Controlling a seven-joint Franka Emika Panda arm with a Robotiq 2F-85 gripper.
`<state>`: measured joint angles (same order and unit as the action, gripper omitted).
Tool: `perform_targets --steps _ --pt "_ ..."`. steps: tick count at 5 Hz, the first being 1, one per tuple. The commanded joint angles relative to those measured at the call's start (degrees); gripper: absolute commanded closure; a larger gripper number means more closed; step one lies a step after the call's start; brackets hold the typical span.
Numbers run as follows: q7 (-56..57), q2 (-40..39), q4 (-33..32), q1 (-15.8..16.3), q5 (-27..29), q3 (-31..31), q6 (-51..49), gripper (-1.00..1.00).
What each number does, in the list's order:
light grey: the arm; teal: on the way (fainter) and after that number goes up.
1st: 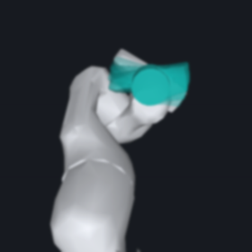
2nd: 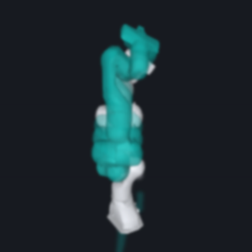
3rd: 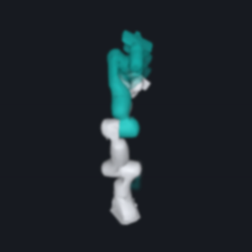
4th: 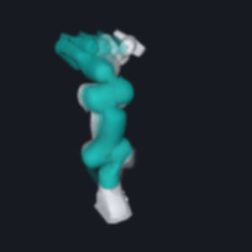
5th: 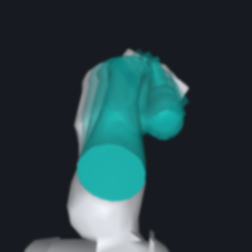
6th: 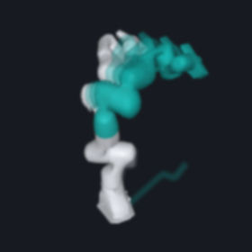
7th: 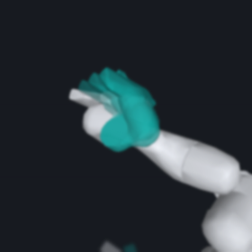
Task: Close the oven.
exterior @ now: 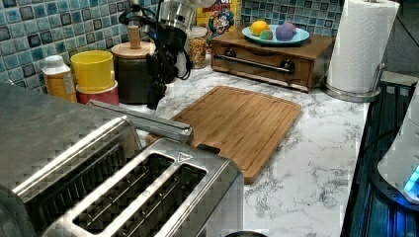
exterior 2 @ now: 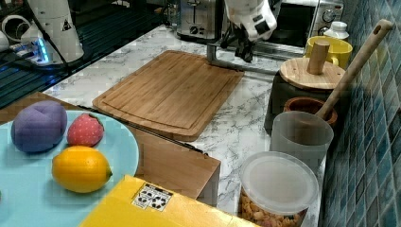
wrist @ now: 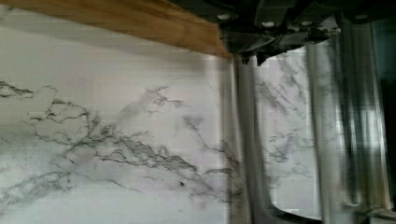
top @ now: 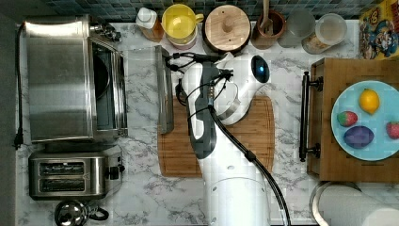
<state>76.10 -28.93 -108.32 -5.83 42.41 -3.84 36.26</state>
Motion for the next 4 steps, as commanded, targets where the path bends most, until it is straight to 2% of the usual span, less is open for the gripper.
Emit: perform_targets --steps 1,2,4 --pt "5.01 1.03 4.19 -0.66 8.28 -3.62 3.09 1.0" --pt "1.69 -2.88 9.51 0.2 5.27 -3.64 -4.34 1.0" --pt "1.15 -7.08 12.77 2.9 2.13 -4.17 -6.92 1.0"
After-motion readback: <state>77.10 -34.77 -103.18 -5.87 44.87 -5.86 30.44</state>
